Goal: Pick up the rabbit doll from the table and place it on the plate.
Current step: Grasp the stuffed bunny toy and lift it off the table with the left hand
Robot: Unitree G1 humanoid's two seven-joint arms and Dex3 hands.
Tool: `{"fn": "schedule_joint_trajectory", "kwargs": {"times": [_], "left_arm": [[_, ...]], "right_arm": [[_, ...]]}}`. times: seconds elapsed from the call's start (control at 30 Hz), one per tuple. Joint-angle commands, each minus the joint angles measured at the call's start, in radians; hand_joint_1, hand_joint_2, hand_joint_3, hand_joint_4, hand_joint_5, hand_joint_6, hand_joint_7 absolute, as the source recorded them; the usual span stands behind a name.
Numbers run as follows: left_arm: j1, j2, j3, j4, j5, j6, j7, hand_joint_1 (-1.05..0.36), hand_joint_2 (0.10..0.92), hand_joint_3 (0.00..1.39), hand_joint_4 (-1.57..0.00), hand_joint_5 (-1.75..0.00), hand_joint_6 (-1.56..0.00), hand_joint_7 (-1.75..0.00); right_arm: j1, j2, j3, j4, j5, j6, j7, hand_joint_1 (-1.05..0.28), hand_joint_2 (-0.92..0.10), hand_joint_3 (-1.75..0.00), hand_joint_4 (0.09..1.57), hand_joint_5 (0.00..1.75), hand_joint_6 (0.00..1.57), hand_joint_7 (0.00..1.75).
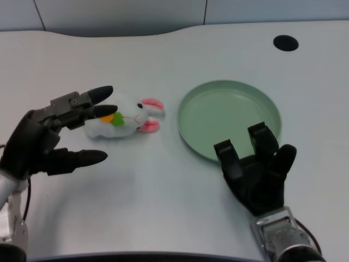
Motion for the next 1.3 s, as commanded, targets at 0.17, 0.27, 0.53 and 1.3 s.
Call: {"fn": "schedule_joint_trajectory", "kwargs": {"times": [0.17, 0.27, 0.53, 1.3], "left_arm": [[-0.174, 0.158, -0.130, 0.141, 0.502, -0.234, 0.451, -0.79, 0.842, 0.01, -0.35, 0.00, -0.34, 0.00], [-0.239, 0.203, -0.216, 0.171, 0.706, -0.214, 0.689, -0.88, 0.855, 0.01, -0.26, 0.00, -0.30, 0.00], [-0.403, 0.264, -0.501, 0.307, 1.016, -0.040, 1.126, -0.99, 0.845, 0.01, -0.08, 0.00, -0.20, 0.00], [-0.461, 0.111, -0.832, 0.607, 1.003, 0.434, 1.112, -0.62, 0.765, 0.00, -0.25, -0.08, -0.17, -0.03]], "right_arm": [[-0.005, -0.003, -0.005, 0.009, 0.003, 0.013, 0.000, -0.46, -0.87, 0.00, 0.92, 1.75, 0.75, 1.75], [-0.009, -0.007, -0.006, 0.010, 0.003, 0.016, -0.004, -0.45, -0.88, 0.00, 0.92, 1.75, 0.75, 1.75], [-0.017, -0.011, -0.008, 0.004, 0.006, 0.016, -0.008, -0.44, -0.87, 0.00, 0.93, 1.75, 0.78, 1.71], [0.021, -0.010, -0.011, -0.023, 0.018, 0.018, 0.029, -0.44, -0.86, -0.01, 0.90, 1.75, 0.82, 1.57]]}}
